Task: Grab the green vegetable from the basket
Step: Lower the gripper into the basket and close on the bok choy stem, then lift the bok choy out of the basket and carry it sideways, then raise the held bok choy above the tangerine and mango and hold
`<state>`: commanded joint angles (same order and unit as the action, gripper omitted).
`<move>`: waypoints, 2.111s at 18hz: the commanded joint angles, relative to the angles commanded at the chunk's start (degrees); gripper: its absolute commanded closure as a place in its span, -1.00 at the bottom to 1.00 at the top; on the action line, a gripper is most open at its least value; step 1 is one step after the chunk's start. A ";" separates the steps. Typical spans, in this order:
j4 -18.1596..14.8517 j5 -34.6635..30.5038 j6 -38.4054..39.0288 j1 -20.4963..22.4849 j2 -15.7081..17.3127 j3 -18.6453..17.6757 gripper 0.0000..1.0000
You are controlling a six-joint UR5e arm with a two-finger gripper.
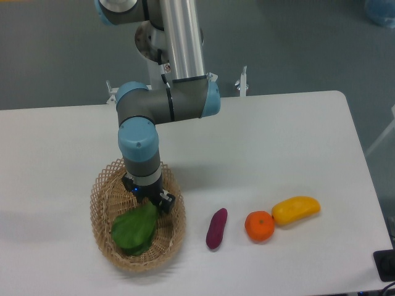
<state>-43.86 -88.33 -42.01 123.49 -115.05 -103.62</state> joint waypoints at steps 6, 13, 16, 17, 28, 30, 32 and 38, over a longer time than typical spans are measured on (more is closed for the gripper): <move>0.00 0.35 -0.44 0.44 1.23 0.70 0.59; -0.88 0.44 -1.93 3.95 5.27 3.69 0.55; -2.89 0.61 -4.47 6.76 6.50 5.62 0.55; -3.86 1.14 -5.27 7.64 6.59 6.76 0.55; -25.65 7.11 -23.00 22.75 8.61 22.05 0.55; -27.68 8.61 -27.67 26.00 8.96 22.59 0.55; -28.47 8.61 -31.71 27.85 8.96 22.59 0.55; -29.09 8.70 -39.81 31.81 8.96 22.68 0.55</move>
<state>-72.95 -79.63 -81.82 155.30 -106.08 -80.95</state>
